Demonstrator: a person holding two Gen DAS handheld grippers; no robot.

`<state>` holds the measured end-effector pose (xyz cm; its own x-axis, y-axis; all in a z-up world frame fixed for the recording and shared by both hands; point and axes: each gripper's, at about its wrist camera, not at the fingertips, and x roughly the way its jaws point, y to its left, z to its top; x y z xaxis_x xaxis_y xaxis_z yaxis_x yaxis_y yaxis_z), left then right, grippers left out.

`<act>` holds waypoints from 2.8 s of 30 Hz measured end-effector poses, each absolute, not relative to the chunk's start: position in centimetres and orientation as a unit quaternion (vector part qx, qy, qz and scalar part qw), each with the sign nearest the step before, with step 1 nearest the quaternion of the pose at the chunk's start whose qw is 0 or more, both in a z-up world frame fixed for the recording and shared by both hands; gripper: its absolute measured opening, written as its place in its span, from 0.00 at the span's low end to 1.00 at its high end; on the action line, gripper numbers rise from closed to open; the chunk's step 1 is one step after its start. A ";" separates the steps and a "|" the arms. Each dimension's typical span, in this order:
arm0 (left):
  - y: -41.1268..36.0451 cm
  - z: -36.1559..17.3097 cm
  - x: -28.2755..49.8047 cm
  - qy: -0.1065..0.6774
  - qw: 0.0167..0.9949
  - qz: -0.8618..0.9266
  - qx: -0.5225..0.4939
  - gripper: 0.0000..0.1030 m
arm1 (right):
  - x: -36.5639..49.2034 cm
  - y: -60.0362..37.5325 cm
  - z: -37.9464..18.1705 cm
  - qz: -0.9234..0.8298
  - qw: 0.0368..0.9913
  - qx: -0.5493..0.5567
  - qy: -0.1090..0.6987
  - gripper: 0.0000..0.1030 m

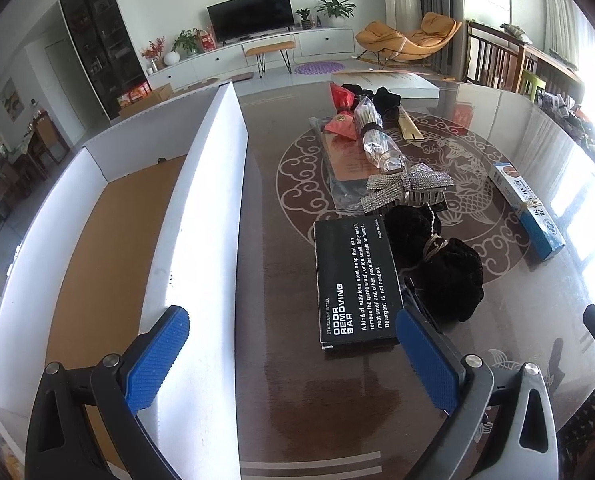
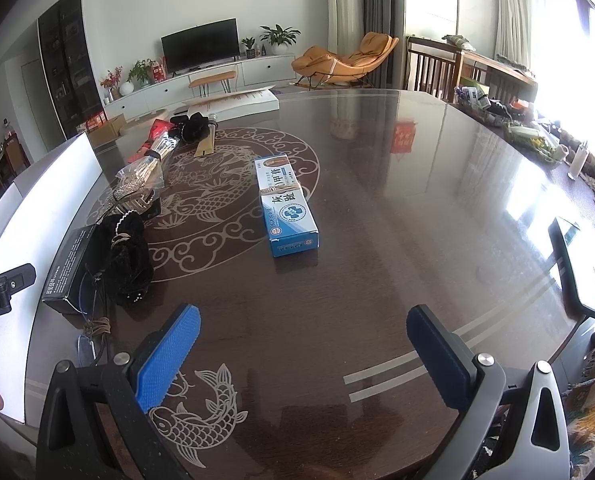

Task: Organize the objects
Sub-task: 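Move the right tool over the blue-framed eyeglasses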

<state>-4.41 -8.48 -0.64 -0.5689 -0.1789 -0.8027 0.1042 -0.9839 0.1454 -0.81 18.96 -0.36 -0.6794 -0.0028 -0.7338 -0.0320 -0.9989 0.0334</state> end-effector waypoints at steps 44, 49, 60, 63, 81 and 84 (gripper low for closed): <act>-5.0 1.7 -0.6 -0.029 -0.009 -0.884 0.467 1.00 | -0.8 18.8 -0.6 0.915 0.005 -0.404 0.021 1.00; -5.8 2.6 0.2 -0.033 -0.006 -0.887 0.461 1.00 | -0.9 18.4 -0.8 0.914 -0.004 -0.406 0.019 1.00; -10.4 3.2 3.2 -0.032 0.030 -0.881 0.471 1.00 | -1.6 11.2 0.0 0.855 -0.240 -0.458 0.042 1.00; -11.3 3.7 3.9 -0.024 0.038 -0.884 0.466 1.00 | -1.5 6.6 -2.1 0.828 -0.277 -0.487 -0.010 1.00; -5.0 2.0 4.0 -0.031 -0.043 -0.870 0.491 1.00 | -3.3 7.7 -4.9 0.861 -0.192 -0.458 -0.111 0.30; -3.6 0.1 3.2 -0.043 -0.042 -0.858 0.510 1.00 | -5.3 9.8 -4.9 0.873 -0.151 -0.454 -0.095 0.30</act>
